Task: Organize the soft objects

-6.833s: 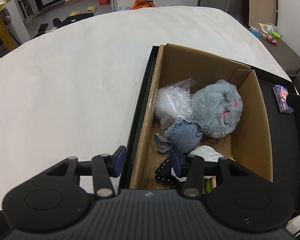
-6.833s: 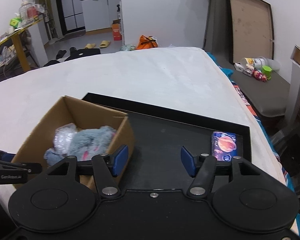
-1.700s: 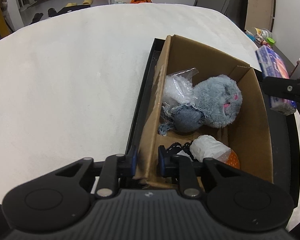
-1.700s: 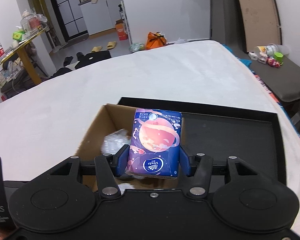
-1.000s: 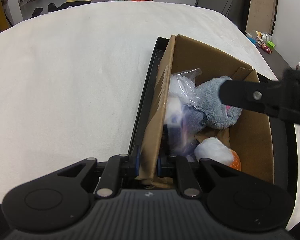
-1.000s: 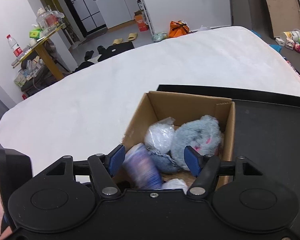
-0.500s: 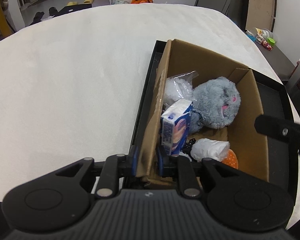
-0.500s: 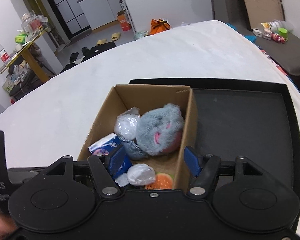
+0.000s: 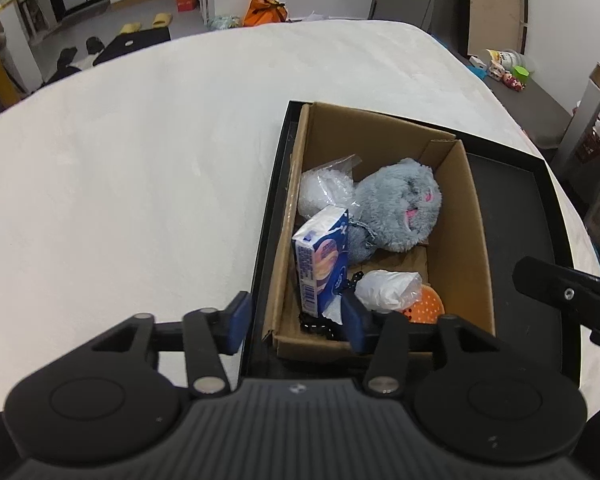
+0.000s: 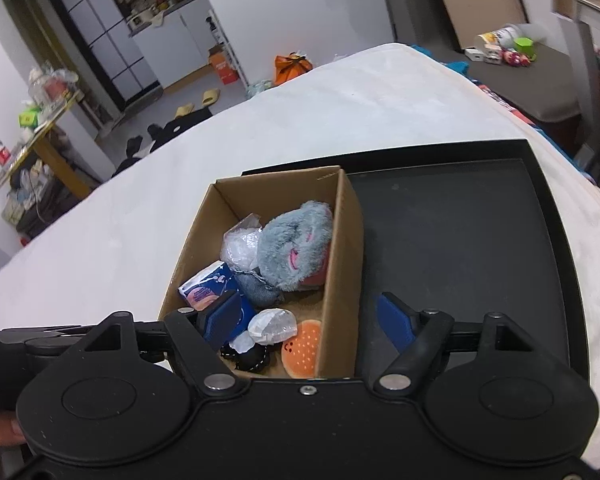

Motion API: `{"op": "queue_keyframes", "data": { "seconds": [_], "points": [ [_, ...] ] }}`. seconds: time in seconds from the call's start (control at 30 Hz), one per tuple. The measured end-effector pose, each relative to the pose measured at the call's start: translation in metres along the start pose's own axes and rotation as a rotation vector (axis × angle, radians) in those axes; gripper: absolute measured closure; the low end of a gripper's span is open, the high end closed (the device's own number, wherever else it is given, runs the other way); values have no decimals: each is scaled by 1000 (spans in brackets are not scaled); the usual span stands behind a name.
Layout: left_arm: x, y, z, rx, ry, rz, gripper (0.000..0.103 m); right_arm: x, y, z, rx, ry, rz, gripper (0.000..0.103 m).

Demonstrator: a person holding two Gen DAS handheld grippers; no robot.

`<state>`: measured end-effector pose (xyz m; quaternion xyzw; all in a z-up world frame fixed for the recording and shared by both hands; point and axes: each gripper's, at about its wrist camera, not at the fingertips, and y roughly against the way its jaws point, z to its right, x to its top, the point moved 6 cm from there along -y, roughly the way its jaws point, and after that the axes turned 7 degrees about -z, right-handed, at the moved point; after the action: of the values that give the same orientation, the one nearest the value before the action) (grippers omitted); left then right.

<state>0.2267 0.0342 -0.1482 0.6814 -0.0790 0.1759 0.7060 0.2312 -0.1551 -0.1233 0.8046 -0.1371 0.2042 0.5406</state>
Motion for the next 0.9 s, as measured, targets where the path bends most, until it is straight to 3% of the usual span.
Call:
{"op": "queue_keyframes", "data": {
  "seconds": [0.03,0.43,0.67,0.9],
  "points": [
    [0,3,1,2,-5,3,50,-1,2,2,1,-10,4,13],
    [-9,40,14,28,-38,35,31,-10,34,12,-4,-46,61,0],
    [-17,59,15,26,-40,53,23,-16,49,11,-6,-38,60,0],
    [-25,81,13,-1,-40,85,8,-25,66,13,-10,-48,67,0]
  ]
}}
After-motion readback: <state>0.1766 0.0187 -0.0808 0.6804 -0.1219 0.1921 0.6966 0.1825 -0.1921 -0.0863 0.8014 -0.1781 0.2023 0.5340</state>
